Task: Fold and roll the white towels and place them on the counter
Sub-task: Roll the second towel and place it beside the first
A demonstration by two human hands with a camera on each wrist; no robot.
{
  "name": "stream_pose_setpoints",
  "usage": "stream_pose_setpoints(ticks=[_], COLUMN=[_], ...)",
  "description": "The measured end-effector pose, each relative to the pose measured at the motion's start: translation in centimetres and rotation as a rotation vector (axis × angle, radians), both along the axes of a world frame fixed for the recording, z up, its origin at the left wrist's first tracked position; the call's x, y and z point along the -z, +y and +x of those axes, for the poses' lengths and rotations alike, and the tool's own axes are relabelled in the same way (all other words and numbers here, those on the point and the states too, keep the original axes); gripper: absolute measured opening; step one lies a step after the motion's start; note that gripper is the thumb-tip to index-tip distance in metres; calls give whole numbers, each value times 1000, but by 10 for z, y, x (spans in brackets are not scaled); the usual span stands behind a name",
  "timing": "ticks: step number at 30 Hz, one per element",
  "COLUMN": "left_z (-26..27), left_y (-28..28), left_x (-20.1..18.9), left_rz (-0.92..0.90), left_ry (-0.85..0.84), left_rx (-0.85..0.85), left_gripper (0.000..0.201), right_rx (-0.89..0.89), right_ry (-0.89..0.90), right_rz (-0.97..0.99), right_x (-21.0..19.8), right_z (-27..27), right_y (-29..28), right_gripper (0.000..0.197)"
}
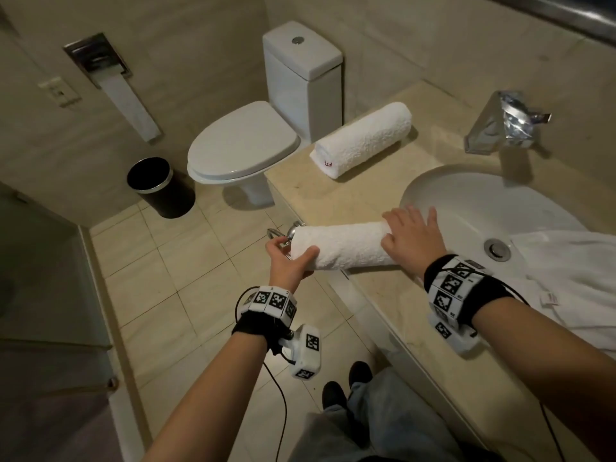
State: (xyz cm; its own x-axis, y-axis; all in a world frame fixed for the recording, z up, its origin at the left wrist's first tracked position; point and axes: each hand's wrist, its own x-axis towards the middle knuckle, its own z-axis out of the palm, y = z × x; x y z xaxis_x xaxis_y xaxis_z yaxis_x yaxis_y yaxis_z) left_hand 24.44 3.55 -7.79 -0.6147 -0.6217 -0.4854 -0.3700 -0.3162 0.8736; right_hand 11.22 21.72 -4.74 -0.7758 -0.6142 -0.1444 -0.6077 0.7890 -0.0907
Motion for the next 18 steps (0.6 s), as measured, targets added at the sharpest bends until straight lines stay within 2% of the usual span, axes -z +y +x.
stream_pose_setpoints(ticks=[1, 3, 5, 7, 13, 18], left_z=[4, 9, 11, 9, 6, 7], left_y=[1, 4, 8, 12, 17, 21], left_x=[3, 5, 1, -5, -11, -9], left_rz=[-62, -207, -336, -424, -463, -471], left_ry=[16, 18, 0, -12, -108, -62], left_rx=[-26, -65, -105, -149, -233, -222], left_gripper=[50, 35, 27, 28, 15, 6], right_rx=[-75, -206, -202, -173, -147, -137], right_ry=[-17, -119, -211, -205, -218, -170], right_rz=[8, 8, 35, 66, 141, 118], right_x=[-2, -3, -5, -6, -10, -2], right_z=[2, 8, 13, 13, 6, 9], right_y=[-8, -23, -32, -36, -41, -40], right_gripper=[57, 63, 67, 69, 58, 58])
